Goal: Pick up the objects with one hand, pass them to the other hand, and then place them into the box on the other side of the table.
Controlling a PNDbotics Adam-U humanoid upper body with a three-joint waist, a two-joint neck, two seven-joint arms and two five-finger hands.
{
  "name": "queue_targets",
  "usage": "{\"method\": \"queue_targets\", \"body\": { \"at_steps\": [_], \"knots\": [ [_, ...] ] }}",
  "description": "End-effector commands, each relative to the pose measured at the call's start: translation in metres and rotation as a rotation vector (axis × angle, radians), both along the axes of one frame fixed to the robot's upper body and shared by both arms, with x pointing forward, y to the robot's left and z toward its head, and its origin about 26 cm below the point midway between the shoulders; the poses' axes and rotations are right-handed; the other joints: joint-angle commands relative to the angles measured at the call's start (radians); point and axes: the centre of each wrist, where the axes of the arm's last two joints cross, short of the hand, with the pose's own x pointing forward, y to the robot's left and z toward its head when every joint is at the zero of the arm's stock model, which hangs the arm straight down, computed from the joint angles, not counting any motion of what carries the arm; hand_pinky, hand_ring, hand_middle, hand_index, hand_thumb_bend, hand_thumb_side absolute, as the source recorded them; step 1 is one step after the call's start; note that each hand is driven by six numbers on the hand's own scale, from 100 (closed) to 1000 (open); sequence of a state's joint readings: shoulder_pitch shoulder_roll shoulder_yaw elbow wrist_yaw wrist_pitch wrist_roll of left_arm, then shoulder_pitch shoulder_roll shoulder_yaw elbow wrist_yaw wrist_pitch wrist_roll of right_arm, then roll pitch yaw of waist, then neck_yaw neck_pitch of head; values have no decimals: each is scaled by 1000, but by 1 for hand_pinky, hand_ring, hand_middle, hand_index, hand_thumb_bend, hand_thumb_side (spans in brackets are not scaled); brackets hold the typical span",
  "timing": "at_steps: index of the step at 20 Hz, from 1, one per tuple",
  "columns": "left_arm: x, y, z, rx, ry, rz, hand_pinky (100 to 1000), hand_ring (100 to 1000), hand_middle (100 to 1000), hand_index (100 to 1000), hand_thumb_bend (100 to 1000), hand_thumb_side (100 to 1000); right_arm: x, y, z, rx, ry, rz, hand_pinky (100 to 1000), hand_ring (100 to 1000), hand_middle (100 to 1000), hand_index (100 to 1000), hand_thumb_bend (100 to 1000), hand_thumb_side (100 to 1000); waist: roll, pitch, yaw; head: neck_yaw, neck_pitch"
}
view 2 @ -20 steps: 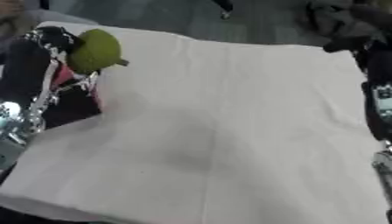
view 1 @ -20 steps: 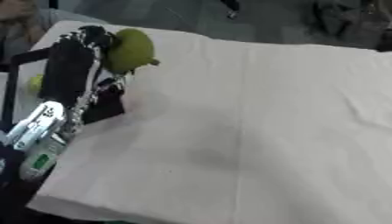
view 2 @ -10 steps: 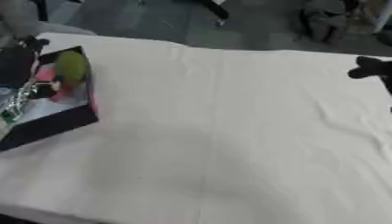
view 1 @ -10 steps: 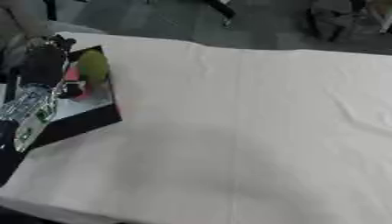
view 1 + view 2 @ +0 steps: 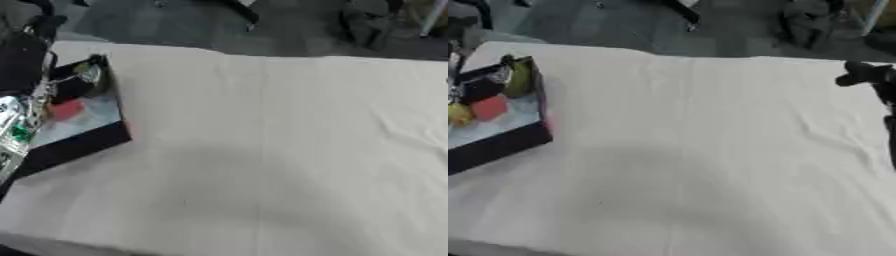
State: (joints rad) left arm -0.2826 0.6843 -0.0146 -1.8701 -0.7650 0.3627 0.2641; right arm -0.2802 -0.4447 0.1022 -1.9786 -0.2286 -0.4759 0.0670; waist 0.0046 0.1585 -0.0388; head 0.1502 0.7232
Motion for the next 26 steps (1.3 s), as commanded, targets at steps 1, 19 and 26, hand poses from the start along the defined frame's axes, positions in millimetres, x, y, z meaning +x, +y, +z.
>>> {"method": "queue_targets", "body": {
  "at_steps": [1, 19, 26],
  "knots": [
    [-16, -28, 11, -63, -97, -206, 805, 622, 712, 869, 100, 538, -4, -19, 14, -4, -74, -49, 850, 661, 833, 855, 100, 563, -4, -19, 9, -68, 34],
    [-51, -220, -51, -92, 524, -1575, 938, 509, 531, 779, 100, 537, -5, -47, 44, 116, -181, -46, 845, 678, 834, 871, 101, 543, -38, -50, 56, -215, 47],
    [-56, -245, -62, 46, 748, -1947, 940, 470, 502, 762, 100, 654, -3, -41, 48, 117, -184, 18, 845, 672, 833, 871, 100, 556, -39, -48, 56, -206, 47]
  ]
}}
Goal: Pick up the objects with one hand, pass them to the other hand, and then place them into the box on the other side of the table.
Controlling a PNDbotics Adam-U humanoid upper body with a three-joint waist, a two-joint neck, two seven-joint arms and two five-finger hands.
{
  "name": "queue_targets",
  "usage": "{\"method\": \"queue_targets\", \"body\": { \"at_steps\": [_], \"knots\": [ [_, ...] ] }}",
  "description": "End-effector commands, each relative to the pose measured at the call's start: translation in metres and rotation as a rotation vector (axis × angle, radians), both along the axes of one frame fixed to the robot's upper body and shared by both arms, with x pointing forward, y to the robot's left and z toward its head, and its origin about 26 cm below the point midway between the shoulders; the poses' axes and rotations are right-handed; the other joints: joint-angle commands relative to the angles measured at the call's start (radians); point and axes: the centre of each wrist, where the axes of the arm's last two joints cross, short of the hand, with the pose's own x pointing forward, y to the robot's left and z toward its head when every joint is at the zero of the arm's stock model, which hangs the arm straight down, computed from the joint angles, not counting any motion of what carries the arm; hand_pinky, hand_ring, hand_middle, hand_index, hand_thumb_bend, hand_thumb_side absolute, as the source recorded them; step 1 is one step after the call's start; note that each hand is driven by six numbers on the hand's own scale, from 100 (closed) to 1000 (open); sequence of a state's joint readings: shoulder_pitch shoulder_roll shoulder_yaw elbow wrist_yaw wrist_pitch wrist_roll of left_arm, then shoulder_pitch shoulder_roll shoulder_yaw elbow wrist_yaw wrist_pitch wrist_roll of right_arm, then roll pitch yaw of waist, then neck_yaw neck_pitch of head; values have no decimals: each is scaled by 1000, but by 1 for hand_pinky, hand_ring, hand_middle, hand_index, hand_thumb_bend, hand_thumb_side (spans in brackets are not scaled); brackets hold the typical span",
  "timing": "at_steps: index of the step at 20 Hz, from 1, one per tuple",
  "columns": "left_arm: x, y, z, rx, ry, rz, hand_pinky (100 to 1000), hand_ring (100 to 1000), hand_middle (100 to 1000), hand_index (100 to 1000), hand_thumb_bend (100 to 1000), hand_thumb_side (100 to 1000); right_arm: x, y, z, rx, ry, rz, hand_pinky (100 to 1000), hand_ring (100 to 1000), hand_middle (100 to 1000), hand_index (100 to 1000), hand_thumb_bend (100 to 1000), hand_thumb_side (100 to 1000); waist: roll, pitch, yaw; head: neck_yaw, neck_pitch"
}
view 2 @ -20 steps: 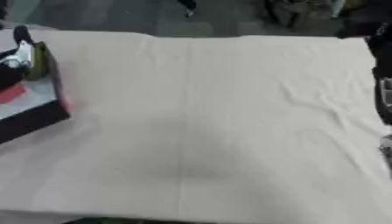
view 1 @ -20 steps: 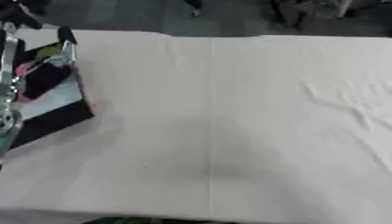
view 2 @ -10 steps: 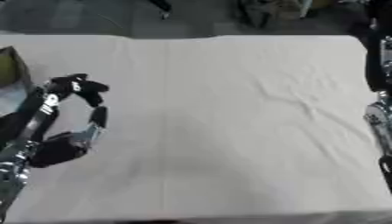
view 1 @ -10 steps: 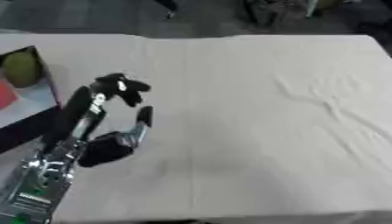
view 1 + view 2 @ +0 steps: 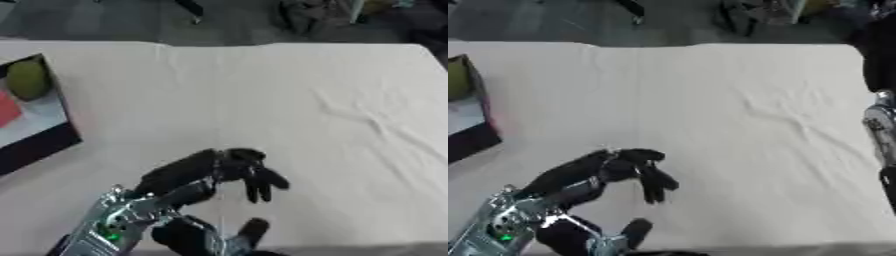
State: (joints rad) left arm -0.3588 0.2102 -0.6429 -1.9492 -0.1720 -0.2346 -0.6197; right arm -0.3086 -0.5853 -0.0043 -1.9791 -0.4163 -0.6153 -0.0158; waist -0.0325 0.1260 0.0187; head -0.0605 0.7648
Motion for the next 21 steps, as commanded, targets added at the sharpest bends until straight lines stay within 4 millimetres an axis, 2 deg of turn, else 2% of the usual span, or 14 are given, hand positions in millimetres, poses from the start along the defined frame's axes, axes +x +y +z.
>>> {"method": "queue_targets", "body": {
  "at_steps": [1, 3, 7, 10, 12, 15, 16, 18, 21],
  "knots": [
    [-1, -9, 1, 17, 55, -157, 927, 455, 479, 730, 100, 667, -3, 0, 11, -29, -24, 25, 845, 671, 833, 871, 100, 557, -2, -16, -1, 5, 5],
    [0, -12, 1, 8, 105, -198, 921, 436, 461, 718, 100, 690, -3, 1, 11, -26, -13, 32, 845, 669, 833, 870, 100, 563, -3, -15, -1, 6, 5],
    [-4, -19, 0, 3, 242, -292, 962, 456, 526, 825, 100, 712, -2, 2, 12, -23, -5, 44, 844, 667, 832, 868, 100, 563, -3, -13, -3, 8, 5],
    [-6, -21, 1, 17, 350, -367, 987, 464, 518, 824, 100, 666, -2, 2, 12, -21, 2, 44, 843, 666, 832, 867, 100, 567, -3, -13, -4, 8, 5],
    [-7, -22, 0, 35, 417, -422, 1000, 473, 509, 768, 100, 673, -2, 2, 13, -17, 3, 45, 843, 666, 832, 867, 100, 567, -2, -12, -5, 8, 5],
    [-7, -21, 2, 68, 471, -481, 1000, 512, 559, 809, 100, 576, -2, 1, 13, -13, 5, 47, 842, 665, 832, 867, 100, 569, -1, -13, -6, 7, 5],
    [-8, -20, 4, 73, 463, -485, 1000, 505, 546, 789, 100, 579, -2, 1, 13, -12, 8, 47, 842, 664, 832, 866, 100, 572, 0, -13, -5, 7, 5],
    [-9, -18, 9, 74, 438, -479, 996, 443, 440, 652, 100, 667, -2, 1, 14, -6, 15, 48, 841, 663, 831, 867, 100, 574, 0, -14, -4, 6, 5],
    [-5, -16, 11, 57, 415, -449, 956, 362, 326, 523, 100, 713, -2, 0, 15, 1, 16, 51, 840, 662, 831, 867, 100, 575, 0, -15, -1, 3, 5]
  ]
}}
